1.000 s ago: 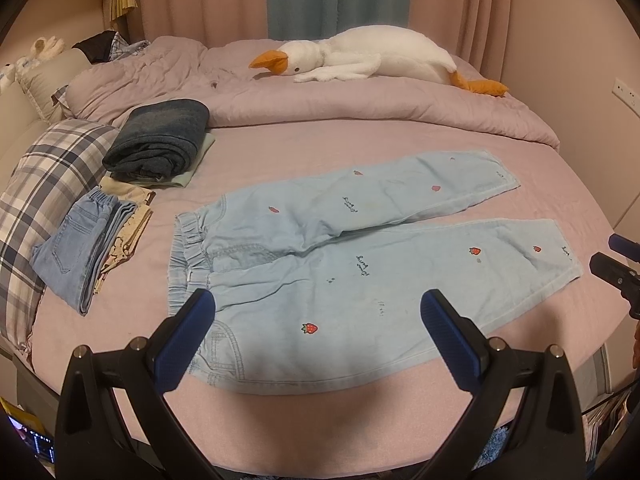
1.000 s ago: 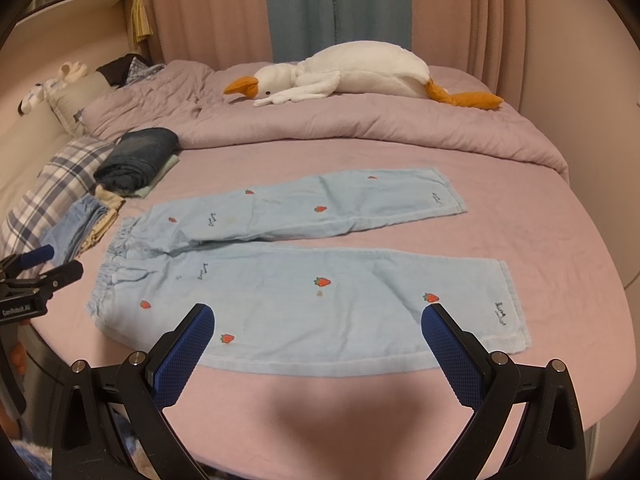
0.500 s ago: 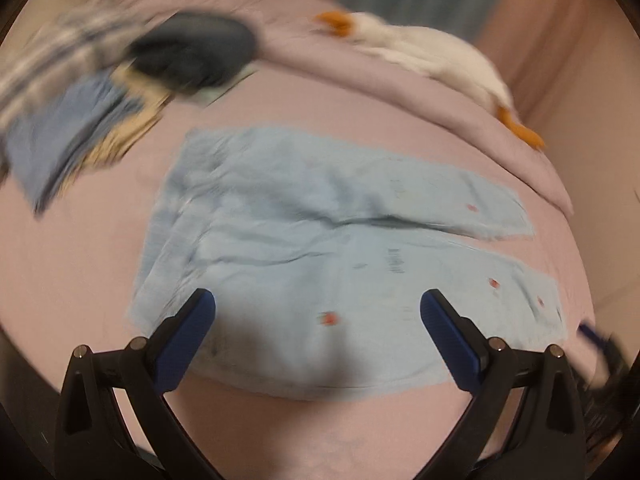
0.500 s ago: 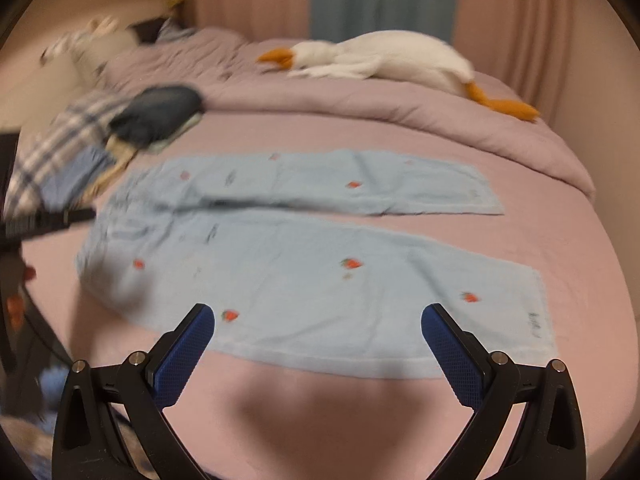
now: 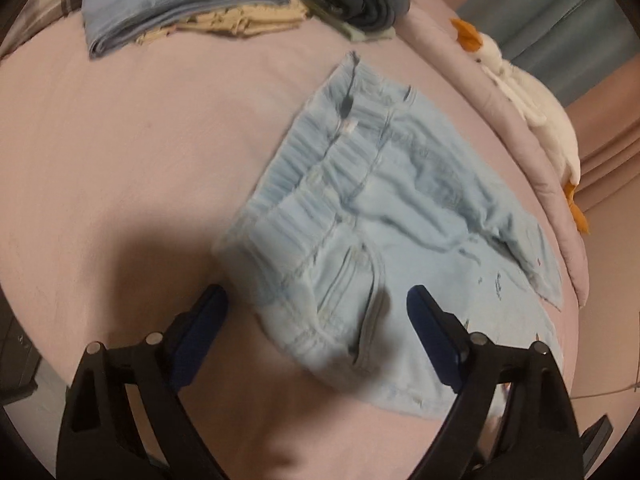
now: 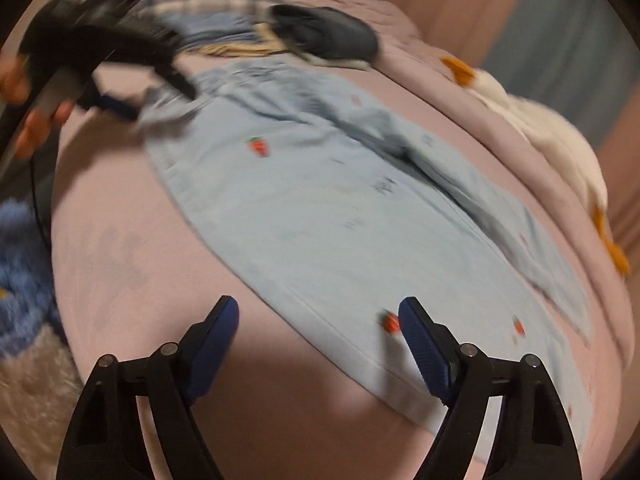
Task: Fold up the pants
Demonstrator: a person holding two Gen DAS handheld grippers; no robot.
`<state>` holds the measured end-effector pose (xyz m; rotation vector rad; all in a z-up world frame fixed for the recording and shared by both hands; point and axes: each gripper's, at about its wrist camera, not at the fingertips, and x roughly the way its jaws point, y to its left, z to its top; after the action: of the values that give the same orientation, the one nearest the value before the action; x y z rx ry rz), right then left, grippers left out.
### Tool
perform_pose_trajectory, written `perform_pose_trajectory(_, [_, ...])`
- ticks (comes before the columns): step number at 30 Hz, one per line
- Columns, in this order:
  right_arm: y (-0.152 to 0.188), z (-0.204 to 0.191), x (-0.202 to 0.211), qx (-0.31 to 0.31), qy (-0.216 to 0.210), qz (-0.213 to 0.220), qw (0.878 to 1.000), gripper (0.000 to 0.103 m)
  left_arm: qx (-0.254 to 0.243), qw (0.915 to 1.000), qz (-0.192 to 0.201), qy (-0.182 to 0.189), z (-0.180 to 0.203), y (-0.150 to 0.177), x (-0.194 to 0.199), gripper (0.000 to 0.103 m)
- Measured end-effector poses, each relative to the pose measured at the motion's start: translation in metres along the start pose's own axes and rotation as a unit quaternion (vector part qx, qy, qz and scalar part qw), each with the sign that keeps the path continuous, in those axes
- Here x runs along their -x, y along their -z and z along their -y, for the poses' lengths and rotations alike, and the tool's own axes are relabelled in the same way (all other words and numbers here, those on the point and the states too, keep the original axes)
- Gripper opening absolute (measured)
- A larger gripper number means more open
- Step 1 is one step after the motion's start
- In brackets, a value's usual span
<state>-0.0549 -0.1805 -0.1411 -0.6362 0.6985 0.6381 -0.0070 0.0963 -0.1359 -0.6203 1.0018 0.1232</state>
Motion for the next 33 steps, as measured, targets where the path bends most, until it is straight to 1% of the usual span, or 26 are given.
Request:
perform_pose_trajectory(1, [-0.003,-0.005,-0.001,0.019,0.007,0.012,1.000,0.083,-0.001,1.0000,0.002,-0.005,0.002,-0.003,-0.001,0.076])
perform_pose_trajectory(2, [-0.007,-0.009,-0.001,0.029,0.012,0.021,0.999,0.082,0.000,0.9999,0.003,-0.012,0.003,-0.006,-0.002,0.072])
perform_pose_trajectory(3, [-0.010,-0.010,-0.002,0.036,0.014,0.026,0.999,0.079,0.002,0.9999,0.005,-0.016,-0.003,-0.008,-0.004,0.066])
perform_pose_trajectory(4, [-0.014,-0.011,-0.004,0.043,0.016,0.030,0.999,0.076,0.003,0.9998,0.006,-0.021,-0.005,-0.011,-0.006,0.055])
perform_pose_trajectory(5, [-0.016,-0.014,-0.006,0.046,0.016,0.033,0.998,0.067,0.004,0.9996,0.007,-0.027,-0.008,-0.013,-0.006,0.050])
perform_pose_trajectory(6, [-0.020,-0.015,-0.007,0.051,0.015,0.034,0.998,0.055,0.006,0.9996,0.007,-0.028,-0.011,-0.014,-0.007,0.044])
perform_pose_trajectory(7, [-0.021,-0.021,-0.008,0.055,0.015,0.036,0.998,0.047,0.009,0.9996,0.007,-0.025,-0.013,-0.015,-0.006,0.039])
perform_pose_trajectory(8, [-0.024,-0.025,-0.009,0.061,0.007,0.035,0.998,0.031,0.011,0.9997,0.007,-0.021,-0.017,-0.016,-0.005,0.039])
perform_pose_trajectory(9, [-0.024,-0.027,-0.008,0.063,-0.004,0.034,0.997,0.022,0.011,0.9997,0.007,-0.018,-0.019,-0.015,-0.004,0.035])
perform_pose_trajectory(10, [-0.027,-0.031,-0.011,0.063,-0.005,0.034,0.997,0.021,0.010,0.9998,0.007,-0.016,-0.021,-0.015,-0.003,0.034])
perform_pose_trajectory(12, [-0.027,-0.030,-0.011,0.059,-0.012,0.029,0.998,0.014,0.004,0.9999,0.005,-0.015,-0.023,-0.012,0.000,0.032])
perform_pose_trajectory(16, [-0.027,-0.027,0.004,0.055,-0.022,0.031,0.998,0.011,-0.016,0.9997,0.008,-0.016,-0.024,-0.007,0.008,0.033])
perform_pose_trajectory(18, [-0.027,-0.027,0.002,0.054,-0.036,0.020,0.998,0.012,-0.029,0.9993,-0.002,-0.024,-0.026,-0.005,0.005,0.035])
perform_pose_trajectory(19, [-0.025,-0.028,-0.004,0.051,-0.041,0.005,0.998,0.012,-0.035,0.9991,-0.003,-0.024,-0.026,-0.004,0.006,0.039])
perform_pose_trajectory(20, [-0.025,-0.029,-0.007,0.045,-0.039,0.004,0.998,0.012,-0.045,0.9984,-0.003,-0.035,-0.025,-0.004,0.010,0.043])
perform_pose_trajectory(21, [-0.027,-0.026,-0.009,0.038,-0.041,0.000,0.998,0.013,-0.055,0.9971,0.001,-0.052,-0.025,-0.003,0.015,0.057])
perform_pose_trajectory(22, [-0.030,-0.025,-0.008,0.031,-0.045,-0.007,0.998,0.016,-0.064,0.9955,0.008,-0.070,-0.025,-0.002,0.020,0.071])
perform_pose_trajectory(23, [-0.033,-0.022,-0.004,0.021,-0.059,-0.015,0.998,0.025,-0.075,0.9932,0.023,-0.085,-0.026,-0.002,0.028,0.075])
perform_pose_trajectory(24, [-0.035,-0.019,0.000,0.010,-0.077,-0.018,0.997,0.038,-0.080,0.9924,0.032,-0.087,-0.028,-0.002,0.033,0.078])
perform_pose_trajectory(25, [-0.038,-0.014,0.007,-0.005,-0.105,-0.016,0.994,0.043,-0.087,0.9901,0.047,-0.100,-0.030,-0.002,0.041,0.076])
perform_pose_trajectory(26, [-0.039,-0.011,0.013,-0.016,-0.120,-0.009,0.993,0.048,-0.094,0.9875,0.060,-0.112,-0.031,-0.003,0.045,0.076])
perform_pose_trajectory(27, [-0.041,-0.006,0.018,-0.030,-0.135,0.000,0.990,0.048,-0.102,0.9858,0.069,-0.114,-0.030,-0.006,0.048,0.076])
perform_pose_trajectory(29, [-0.047,0.009,0.021,-0.069,-0.153,0.010,0.986,0.048,-0.119,0.9845,0.079,-0.102,-0.022,-0.009,0.049,0.075])
perform_pose_trajectory(30, [-0.050,0.020,0.018,-0.098,-0.153,0.013,0.983,0.048,-0.132,0.9843,0.081,-0.084,-0.015,-0.010,0.050,0.075])
perform_pose_trajectory(31, [-0.052,0.030,0.012,-0.123,-0.147,0.011,0.981,0.048,-0.147,0.9838,0.080,-0.065,-0.006,-0.009,0.048,0.075])
perform_pose_trajectory(33, [-0.053,0.049,-0.002,-0.170,-0.121,-0.001,0.978,0.048,-0.194,0.9775,0.076,-0.034,0.019,-0.007,0.041,0.075])
